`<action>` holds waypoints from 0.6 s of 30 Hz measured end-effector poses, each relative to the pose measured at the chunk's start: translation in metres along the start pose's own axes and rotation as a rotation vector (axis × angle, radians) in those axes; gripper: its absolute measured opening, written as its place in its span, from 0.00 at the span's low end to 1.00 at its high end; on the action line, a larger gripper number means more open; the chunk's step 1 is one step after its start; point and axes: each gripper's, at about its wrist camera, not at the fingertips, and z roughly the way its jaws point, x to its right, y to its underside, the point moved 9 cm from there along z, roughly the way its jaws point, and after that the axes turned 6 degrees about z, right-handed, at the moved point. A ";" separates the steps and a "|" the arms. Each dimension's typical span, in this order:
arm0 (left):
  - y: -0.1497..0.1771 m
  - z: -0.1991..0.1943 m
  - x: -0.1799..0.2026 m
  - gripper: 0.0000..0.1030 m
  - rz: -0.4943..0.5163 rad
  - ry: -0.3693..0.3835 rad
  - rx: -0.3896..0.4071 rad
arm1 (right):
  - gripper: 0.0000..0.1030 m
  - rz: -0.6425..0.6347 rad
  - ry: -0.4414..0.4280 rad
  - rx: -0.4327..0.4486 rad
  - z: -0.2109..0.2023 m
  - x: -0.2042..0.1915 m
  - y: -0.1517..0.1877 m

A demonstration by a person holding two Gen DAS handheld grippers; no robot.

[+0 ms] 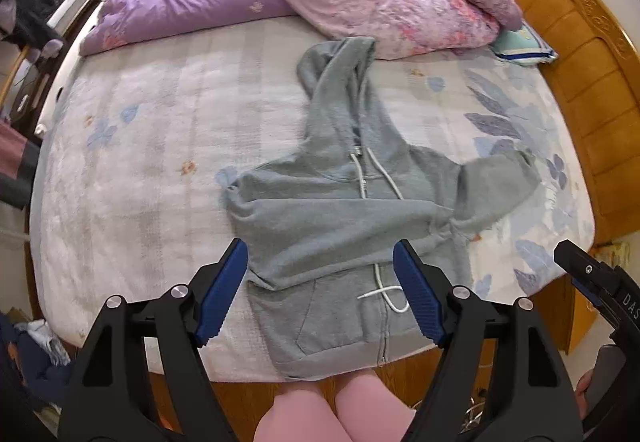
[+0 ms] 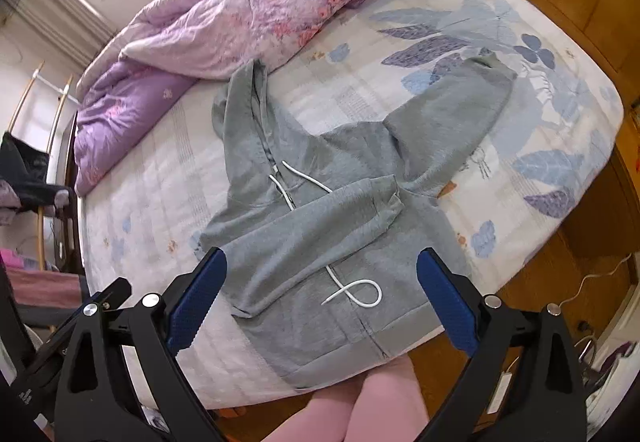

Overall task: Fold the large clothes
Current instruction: 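Withdraw both tools open above the hoodie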

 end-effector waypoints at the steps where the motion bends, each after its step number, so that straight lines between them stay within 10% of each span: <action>1: 0.000 -0.002 0.002 0.74 0.011 0.007 0.000 | 0.90 0.010 0.010 0.013 -0.006 0.002 0.001; 18: -0.023 -0.001 0.081 0.74 0.201 0.067 -0.003 | 0.90 0.310 -0.057 0.051 -0.036 0.080 -0.020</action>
